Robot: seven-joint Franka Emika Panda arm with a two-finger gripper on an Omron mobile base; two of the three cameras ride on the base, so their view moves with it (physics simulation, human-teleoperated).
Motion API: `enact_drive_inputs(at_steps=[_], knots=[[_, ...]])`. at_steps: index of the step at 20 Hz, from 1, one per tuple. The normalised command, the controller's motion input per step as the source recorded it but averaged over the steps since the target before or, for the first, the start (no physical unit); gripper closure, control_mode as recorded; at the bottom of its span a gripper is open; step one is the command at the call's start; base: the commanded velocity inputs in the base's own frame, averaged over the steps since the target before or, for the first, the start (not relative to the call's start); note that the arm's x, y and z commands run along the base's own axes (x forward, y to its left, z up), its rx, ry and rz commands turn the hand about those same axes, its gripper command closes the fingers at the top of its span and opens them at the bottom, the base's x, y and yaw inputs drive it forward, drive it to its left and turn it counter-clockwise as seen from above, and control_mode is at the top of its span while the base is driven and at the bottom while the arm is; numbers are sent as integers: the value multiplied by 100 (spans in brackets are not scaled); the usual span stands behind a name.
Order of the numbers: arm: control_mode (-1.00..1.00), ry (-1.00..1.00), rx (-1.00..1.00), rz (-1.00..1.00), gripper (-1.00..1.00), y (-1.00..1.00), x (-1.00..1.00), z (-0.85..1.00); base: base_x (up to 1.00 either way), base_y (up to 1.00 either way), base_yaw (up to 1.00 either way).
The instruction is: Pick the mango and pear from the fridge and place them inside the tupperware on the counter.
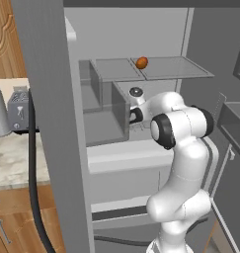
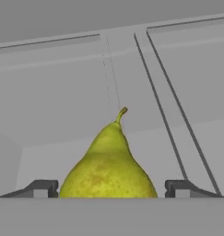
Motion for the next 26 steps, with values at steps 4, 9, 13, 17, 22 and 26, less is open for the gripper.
enact_drive_inputs(at_steps=[4,9,13,17,22,26], knots=[[-100,0,0,0,100,11,-10,-37,0,0,0],[-100,0,0,0,100,10,-18,-30,0,0,0],[-100,-7,0,0,100,2,-54,-8,0,0,0],[-100,-27,0,0,100,0,-95,5,0,0,0],[-100,-8,0,0,100,0,-85,37,0,0,0],[-100,16,0,0,100,-6,-60,68,0,0,0]])
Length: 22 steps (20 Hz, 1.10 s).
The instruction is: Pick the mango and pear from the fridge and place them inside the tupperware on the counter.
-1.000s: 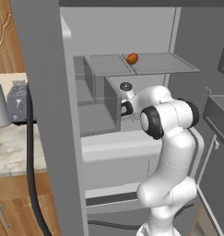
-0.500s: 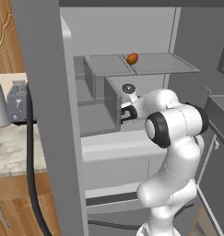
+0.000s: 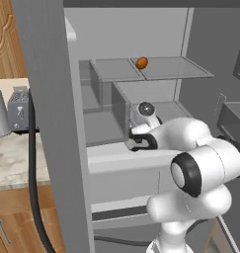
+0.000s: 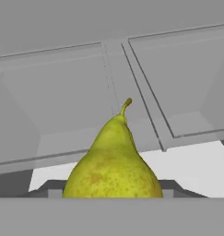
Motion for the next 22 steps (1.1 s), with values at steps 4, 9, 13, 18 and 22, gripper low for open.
enact_drive_inputs(at_steps=[4,9,13,18,22], knots=[[-100,32,0,0,100,-5,-46,94,0,0,0],[-100,28,0,0,100,-2,-55,89,0,0,0],[-100,12,0,0,100,-5,-93,44,0,0,0],[-100,0,0,0,100,-6,-100,37,0,0,0],[-100,0,0,0,100,-6,-99,51,0,0,0]])
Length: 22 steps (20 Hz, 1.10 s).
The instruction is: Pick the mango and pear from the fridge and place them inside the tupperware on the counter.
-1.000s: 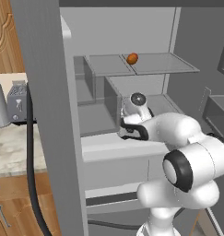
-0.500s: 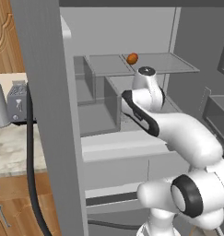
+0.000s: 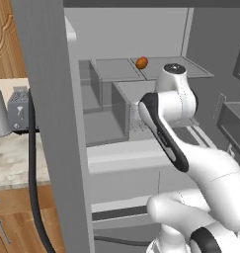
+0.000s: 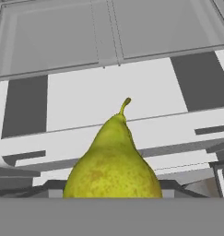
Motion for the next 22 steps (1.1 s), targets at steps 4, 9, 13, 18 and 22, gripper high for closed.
enact_drive_inputs(at_steps=[4,9,13,18,22], knots=[[-100,2,0,0,100,-8,-70,56,0,0,0],[-100,8,0,0,100,-8,-46,46,0,0,0],[-100,0,0,0,100,-6,-44,28,0,0,0],[-100,0,0,0,100,-1,-47,3,0,0,0],[100,-14,0,0,100,0,-58,0,-25,0,0]])
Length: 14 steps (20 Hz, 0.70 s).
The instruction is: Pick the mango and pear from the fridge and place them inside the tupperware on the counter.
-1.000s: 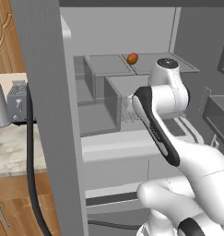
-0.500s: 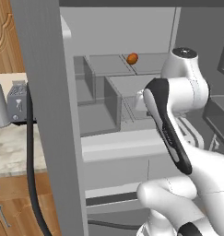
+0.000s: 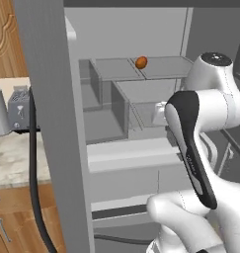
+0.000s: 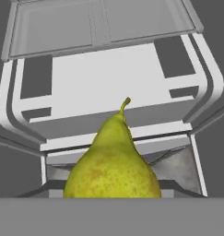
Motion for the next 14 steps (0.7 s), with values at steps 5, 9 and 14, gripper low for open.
enact_drive_inputs(at_steps=[5,9,14], knots=[[100,0,0,0,100,0,0,0,-100,10,0],[100,0,0,0,100,0,0,0,-100,17,0],[100,0,0,0,100,0,0,0,-100,40,0]])
